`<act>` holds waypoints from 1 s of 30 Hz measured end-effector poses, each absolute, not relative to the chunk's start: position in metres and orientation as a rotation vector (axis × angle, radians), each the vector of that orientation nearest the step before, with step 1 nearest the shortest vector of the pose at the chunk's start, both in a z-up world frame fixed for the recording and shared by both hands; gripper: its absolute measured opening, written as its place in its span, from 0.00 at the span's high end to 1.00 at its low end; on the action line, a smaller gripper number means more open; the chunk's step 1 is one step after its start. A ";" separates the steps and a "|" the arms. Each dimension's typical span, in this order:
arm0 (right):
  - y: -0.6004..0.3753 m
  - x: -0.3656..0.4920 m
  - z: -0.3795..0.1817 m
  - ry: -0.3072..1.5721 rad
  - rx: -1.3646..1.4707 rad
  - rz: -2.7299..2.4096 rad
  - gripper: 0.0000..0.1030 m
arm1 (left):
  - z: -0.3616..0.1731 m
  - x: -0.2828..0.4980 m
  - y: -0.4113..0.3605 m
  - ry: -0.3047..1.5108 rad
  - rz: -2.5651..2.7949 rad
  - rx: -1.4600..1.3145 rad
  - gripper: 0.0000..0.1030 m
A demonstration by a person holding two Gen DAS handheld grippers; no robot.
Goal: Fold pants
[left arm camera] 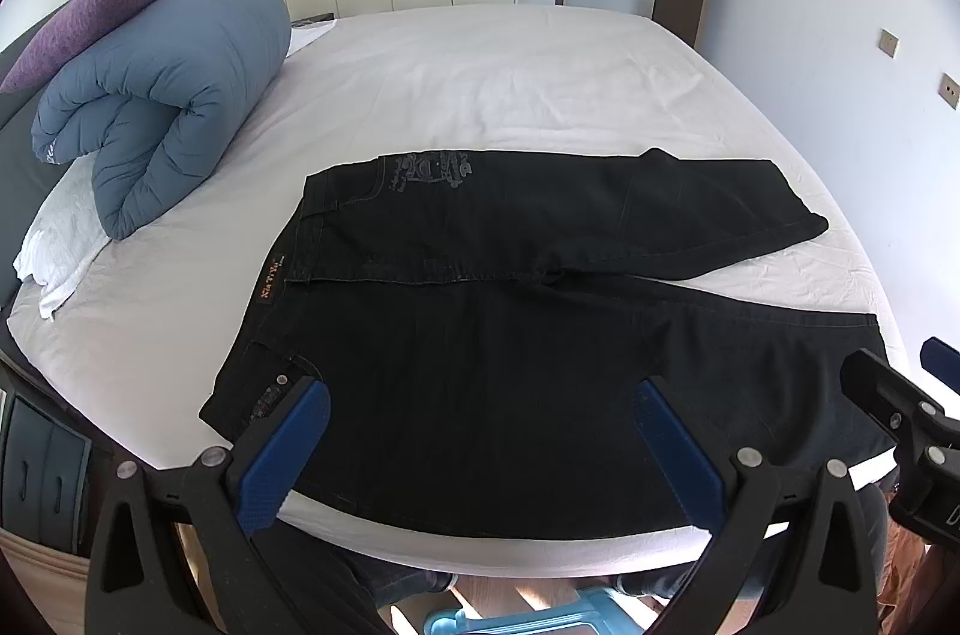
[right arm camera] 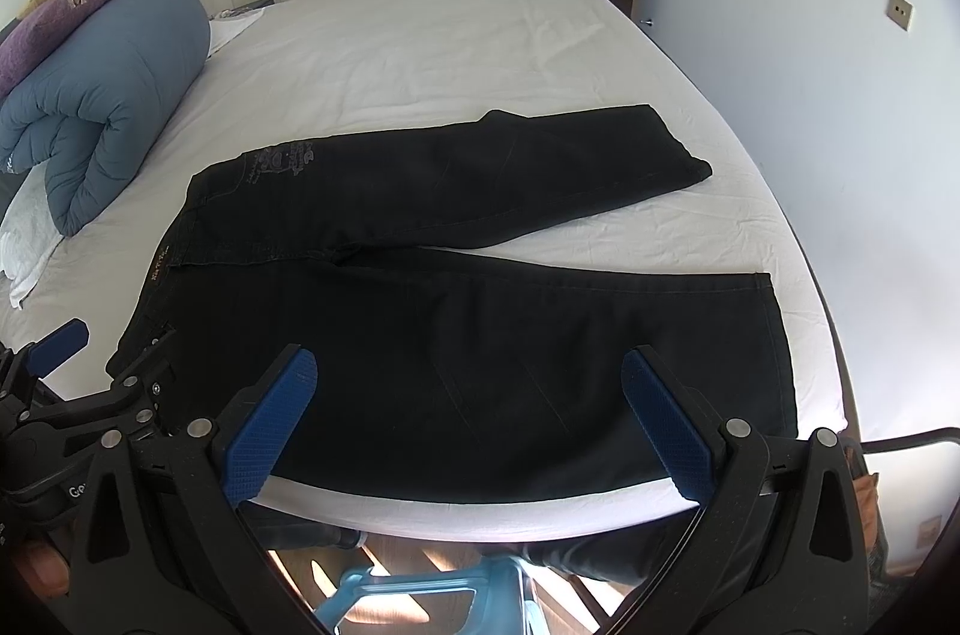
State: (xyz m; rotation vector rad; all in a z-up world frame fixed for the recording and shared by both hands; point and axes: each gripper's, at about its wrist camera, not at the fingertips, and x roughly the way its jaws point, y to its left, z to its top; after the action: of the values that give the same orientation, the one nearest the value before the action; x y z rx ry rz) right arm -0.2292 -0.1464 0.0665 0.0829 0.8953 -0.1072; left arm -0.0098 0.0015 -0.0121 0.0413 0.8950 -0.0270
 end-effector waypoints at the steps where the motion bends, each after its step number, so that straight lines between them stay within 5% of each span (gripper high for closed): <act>1: -0.146 -0.229 0.066 0.896 0.083 -0.107 0.00 | -0.012 -0.010 0.002 0.896 -0.027 0.041 0.00; 30: -0.143 -0.229 0.062 0.899 0.089 -0.103 0.00 | -0.016 -0.012 0.000 0.902 -0.025 0.041 0.00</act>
State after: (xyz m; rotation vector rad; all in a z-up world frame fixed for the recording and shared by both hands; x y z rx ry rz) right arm -0.2291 -0.1435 0.0617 0.0888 0.8991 -0.1030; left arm -0.0120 -0.0002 -0.0165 0.0405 0.9018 -0.0254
